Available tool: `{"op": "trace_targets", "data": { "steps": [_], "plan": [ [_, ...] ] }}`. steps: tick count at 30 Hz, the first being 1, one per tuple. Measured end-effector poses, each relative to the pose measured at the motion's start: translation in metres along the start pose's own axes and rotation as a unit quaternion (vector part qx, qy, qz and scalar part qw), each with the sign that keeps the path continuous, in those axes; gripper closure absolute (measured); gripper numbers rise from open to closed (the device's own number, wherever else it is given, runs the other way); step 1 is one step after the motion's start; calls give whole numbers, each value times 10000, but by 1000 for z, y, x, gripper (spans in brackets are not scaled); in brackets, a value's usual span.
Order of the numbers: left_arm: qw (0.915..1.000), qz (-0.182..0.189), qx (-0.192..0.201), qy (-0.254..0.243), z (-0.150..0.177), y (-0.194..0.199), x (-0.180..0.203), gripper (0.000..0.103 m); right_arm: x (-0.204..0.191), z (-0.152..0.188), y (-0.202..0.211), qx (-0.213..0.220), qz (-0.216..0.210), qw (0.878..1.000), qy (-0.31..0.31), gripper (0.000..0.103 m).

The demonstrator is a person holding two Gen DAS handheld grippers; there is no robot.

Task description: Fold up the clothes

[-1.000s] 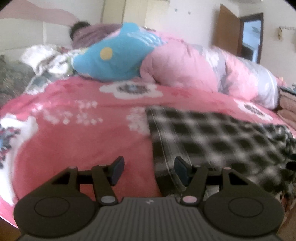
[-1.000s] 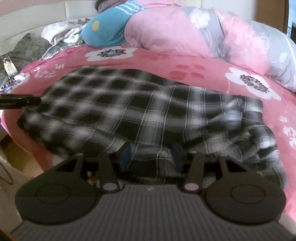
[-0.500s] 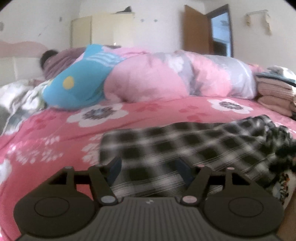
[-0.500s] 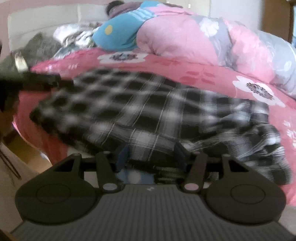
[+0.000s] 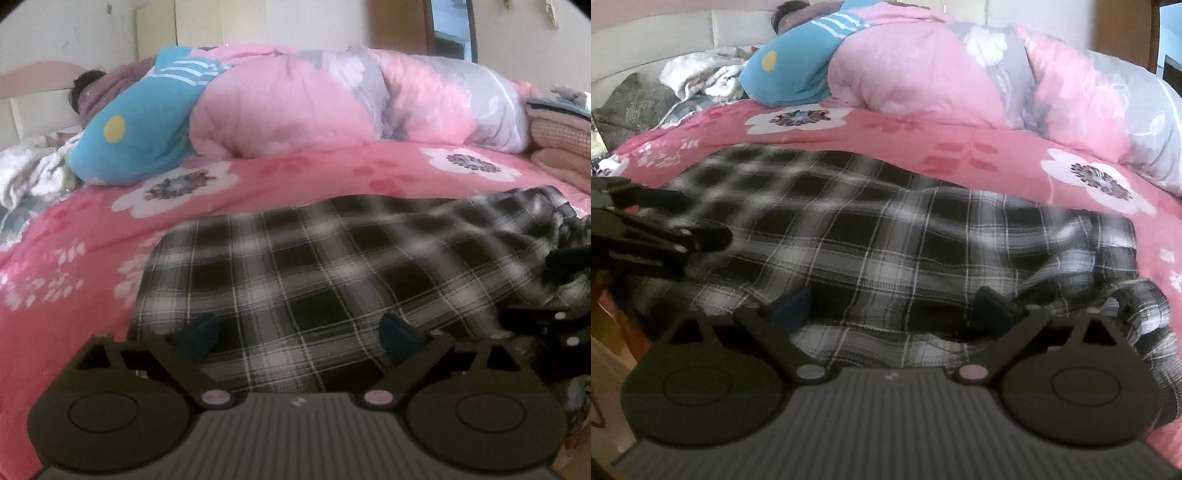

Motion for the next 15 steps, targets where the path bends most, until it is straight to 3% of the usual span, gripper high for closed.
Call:
{"op": "trace_targets", "data": {
  "steps": [4,15],
  "plan": [
    [9996,87,-93,265,-2,-4,-4,1,3,0,-1,-38,-39,9999,-136,1],
    [9981,192,-209,542,-4,-6,-9,0,-2,4,2,-4,136,9994,-307,1]
  ]
}}
Point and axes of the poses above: each gripper's, at about its wrist camera, not at the fingertips, and y roughly against the way its jaws point, x to its right, z to its underside, the point moved 2 cm from there along -y, roughly the way its jaws point, and after that the axes turned 10 degrees about -x, right-handed, at the moved point
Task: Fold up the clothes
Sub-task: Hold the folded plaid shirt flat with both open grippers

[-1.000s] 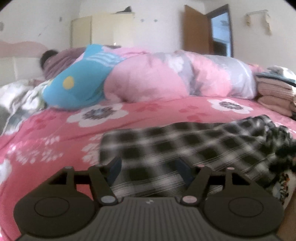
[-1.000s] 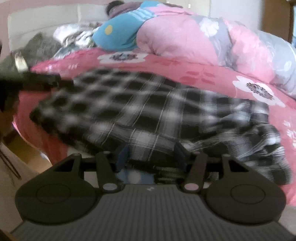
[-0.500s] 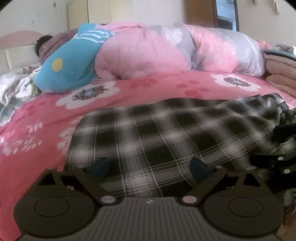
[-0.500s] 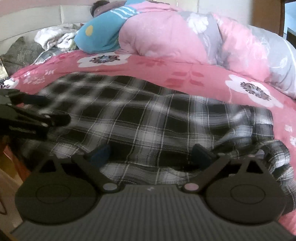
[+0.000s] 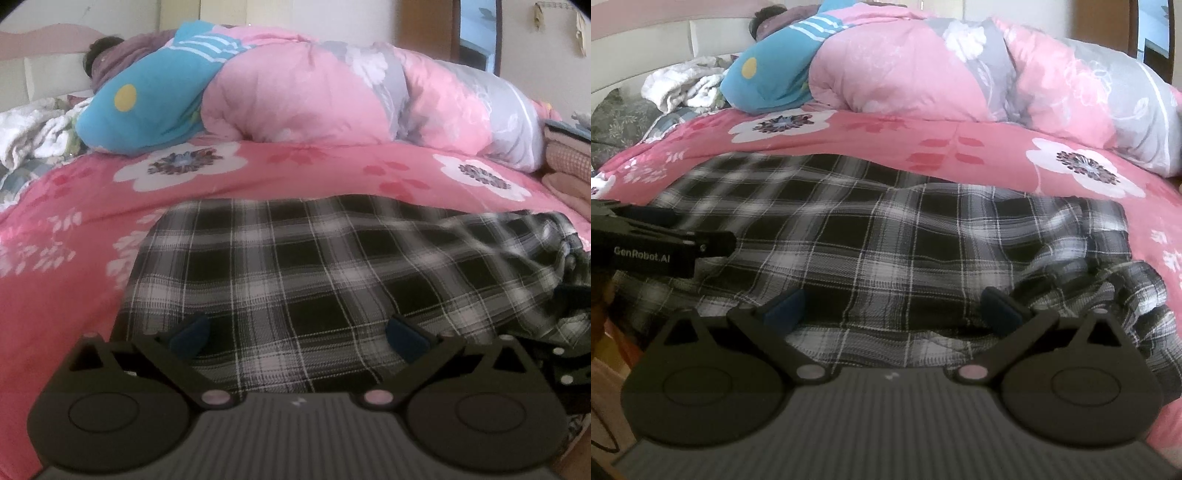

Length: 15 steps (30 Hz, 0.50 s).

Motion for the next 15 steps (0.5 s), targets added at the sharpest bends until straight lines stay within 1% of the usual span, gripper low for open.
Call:
{"op": "trace_targets", "data": {
  "steps": [8,15],
  "plan": [
    [9998,99,-96,135,0,2,-2,0,-3,-2,0,-81,75,9999,-69,1],
    [9998,63,-182,55,0,3,1,0,1,-4,-1,-192,-137,9997,-85,1]
  ]
}}
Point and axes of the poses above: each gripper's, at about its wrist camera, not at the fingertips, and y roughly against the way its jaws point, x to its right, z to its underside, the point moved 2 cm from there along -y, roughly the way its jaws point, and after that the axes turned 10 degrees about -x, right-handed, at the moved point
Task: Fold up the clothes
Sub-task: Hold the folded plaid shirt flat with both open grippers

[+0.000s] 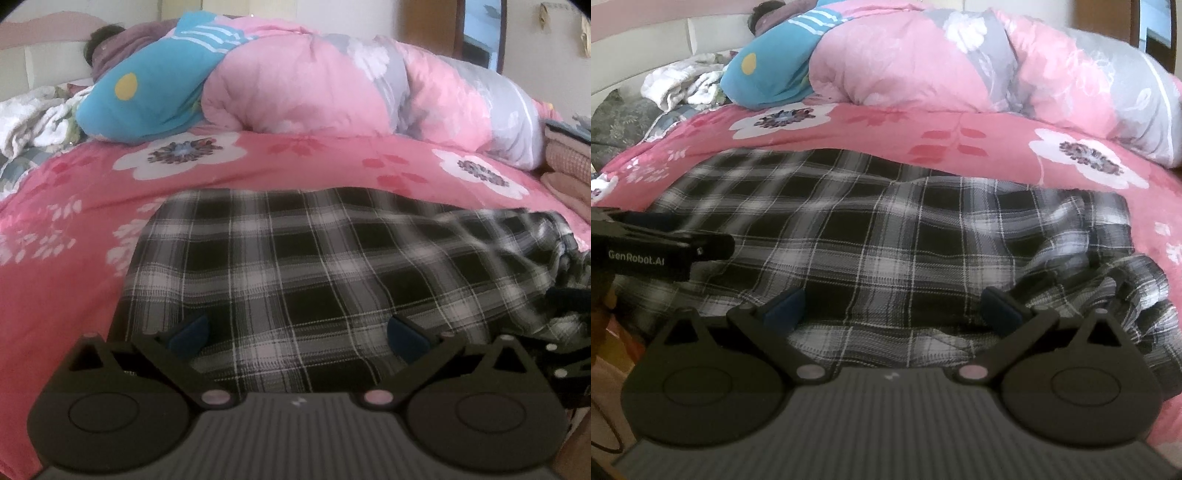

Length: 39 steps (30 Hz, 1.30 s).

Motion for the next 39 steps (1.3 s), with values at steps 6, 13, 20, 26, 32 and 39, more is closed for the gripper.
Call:
{"op": "trace_targets", "data": {
  "steps": [6,13,20,26,32,39],
  "plan": [
    [10000,21,-16,-20,0,0,0,0,-2,-2,-1,-112,15,9999,-71,1],
    [10000,-50,-24,-36,0,-1,3,0,-2,-4,0,-207,33,9993,-316,1],
    [10000,-58,-34,-29,-1,-2,2,0,-4,-5,-1,-282,83,9991,-312,1],
    [10000,-62,-41,-14,-1,-2,2,0,0,-1,3,-84,-37,9997,-234,1],
    [10000,-63,-39,-23,-1,-2,1,0,-3,-5,13,-116,85,9999,72,1],
    [10000,-75,-30,-28,-1,-3,2,0,-6,-21,23,473,236,9976,449,1]
  ]
}}
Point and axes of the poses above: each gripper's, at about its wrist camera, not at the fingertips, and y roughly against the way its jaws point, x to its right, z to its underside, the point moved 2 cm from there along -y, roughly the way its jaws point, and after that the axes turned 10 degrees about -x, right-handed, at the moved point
